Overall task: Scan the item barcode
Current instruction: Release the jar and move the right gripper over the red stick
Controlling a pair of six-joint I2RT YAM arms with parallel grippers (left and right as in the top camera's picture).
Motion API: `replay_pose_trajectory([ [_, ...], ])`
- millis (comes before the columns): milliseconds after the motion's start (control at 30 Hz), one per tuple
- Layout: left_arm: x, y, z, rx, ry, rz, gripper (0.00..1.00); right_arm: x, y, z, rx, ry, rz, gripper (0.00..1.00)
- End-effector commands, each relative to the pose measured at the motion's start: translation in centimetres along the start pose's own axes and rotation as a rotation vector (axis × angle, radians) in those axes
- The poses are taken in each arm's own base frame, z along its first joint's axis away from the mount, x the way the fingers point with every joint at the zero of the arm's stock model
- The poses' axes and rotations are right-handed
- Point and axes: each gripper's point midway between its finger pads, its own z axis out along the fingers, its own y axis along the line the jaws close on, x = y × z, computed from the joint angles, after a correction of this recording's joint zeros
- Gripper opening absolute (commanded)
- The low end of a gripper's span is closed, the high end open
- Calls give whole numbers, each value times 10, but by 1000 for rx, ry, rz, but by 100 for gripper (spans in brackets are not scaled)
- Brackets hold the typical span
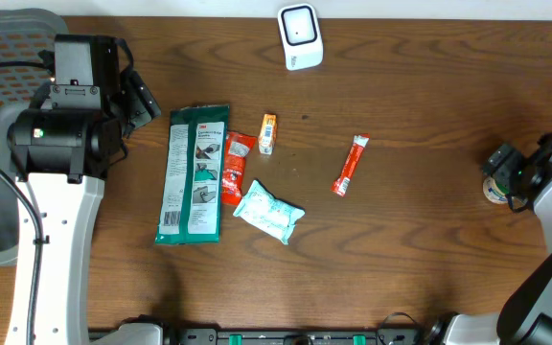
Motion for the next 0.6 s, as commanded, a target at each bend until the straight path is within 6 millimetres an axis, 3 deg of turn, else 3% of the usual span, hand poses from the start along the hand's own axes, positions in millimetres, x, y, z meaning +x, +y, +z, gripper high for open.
replay_pose_trajectory([
  [0, -5, 2, -2, -9, -15, -4, 87, -48, 14, -54, -38, -135, 1, 99],
  [100, -5, 2, -2, -9, -15, -4, 87, -56, 27, -80, -62, -149, -18, 99],
  [200, -5, 2, -2, -9, -15, -4, 87, -50, 52, -101, -140, -125, -59, 99],
  [333, -5, 2, -2, -9, -15, -4, 87, -17, 98, -111, -268, -31, -178, 99],
  [567, -5, 2, -2, -9, -14, -4, 87, 55, 155, -104, -330, 150, -373, 99],
])
